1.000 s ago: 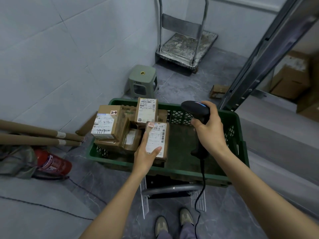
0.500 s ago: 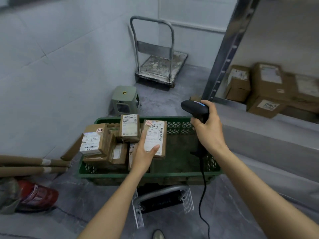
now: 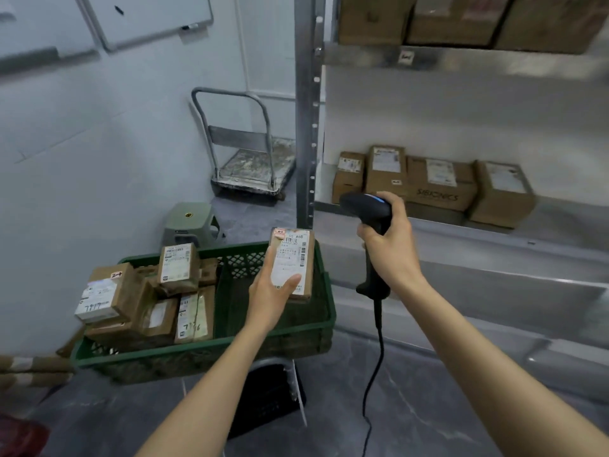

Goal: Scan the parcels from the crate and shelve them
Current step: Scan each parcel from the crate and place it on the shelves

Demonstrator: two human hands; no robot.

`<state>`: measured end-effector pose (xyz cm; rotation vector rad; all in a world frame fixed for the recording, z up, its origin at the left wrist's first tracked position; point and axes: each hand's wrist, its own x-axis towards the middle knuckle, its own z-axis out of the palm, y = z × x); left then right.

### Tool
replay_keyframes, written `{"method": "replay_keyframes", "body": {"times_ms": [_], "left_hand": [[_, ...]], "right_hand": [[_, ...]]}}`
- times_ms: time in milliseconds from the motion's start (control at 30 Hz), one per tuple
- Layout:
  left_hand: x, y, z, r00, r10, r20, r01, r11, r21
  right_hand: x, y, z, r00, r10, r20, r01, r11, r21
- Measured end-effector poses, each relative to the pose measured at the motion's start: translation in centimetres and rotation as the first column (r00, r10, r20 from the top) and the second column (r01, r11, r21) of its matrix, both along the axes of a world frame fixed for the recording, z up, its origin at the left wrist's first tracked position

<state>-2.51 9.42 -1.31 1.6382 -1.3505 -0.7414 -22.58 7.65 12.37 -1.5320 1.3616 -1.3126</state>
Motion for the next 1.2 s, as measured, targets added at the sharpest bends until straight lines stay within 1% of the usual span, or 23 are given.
{"method": "replay_keyframes", "body": {"times_ms": [167,367,533,667,800,933,1033,1200], "left_hand": [[-8.2,0.5,3.3,0.997,-0.075,0.020,0.076,0.993,-0.094],[-16.2,-0.3,6.6,0.971,-0.238,0.013,0.238,0.962,-0.136],[-21.9,-1.6,8.6,0.944,-0.329,-0.008,0.325,0.935,-0.145],[-25.6,-3.5,9.5,0.919,-0.393,-0.022,0.388,0.915,-0.112],[-28.5,-5.9,10.6,0.873,-0.485,-0.045,0.478,0.871,-0.109],[-30.3,-9.1,11.9,0.836,-0.548,0.037,0.548,0.831,-0.092],[-31.0,-11.1,13.3,0.814,-0.557,0.166,0.575,0.813,-0.091],[-32.2,-13.1,15.4,0.745,-0.619,0.247,0.648,0.760,-0.051]], "right_hand": [[-8.0,2.1,2.1,1.000,-0.029,0.002,0.029,0.998,-0.064],[-17.0,3.8,3.7,0.995,-0.098,-0.011,0.096,0.989,-0.112],[-22.1,4.4,4.6,0.982,-0.190,0.003,0.189,0.974,-0.122],[-25.0,4.4,4.9,0.970,-0.244,0.006,0.243,0.963,-0.118],[-27.2,4.0,5.3,0.950,-0.313,-0.014,0.309,0.943,-0.122],[-29.0,3.6,5.6,0.918,-0.397,-0.025,0.390,0.910,-0.138],[-30.0,3.5,5.6,0.908,-0.417,-0.037,0.408,0.901,-0.144],[-31.5,3.6,5.5,0.899,-0.432,-0.064,0.420,0.895,-0.151]]}}
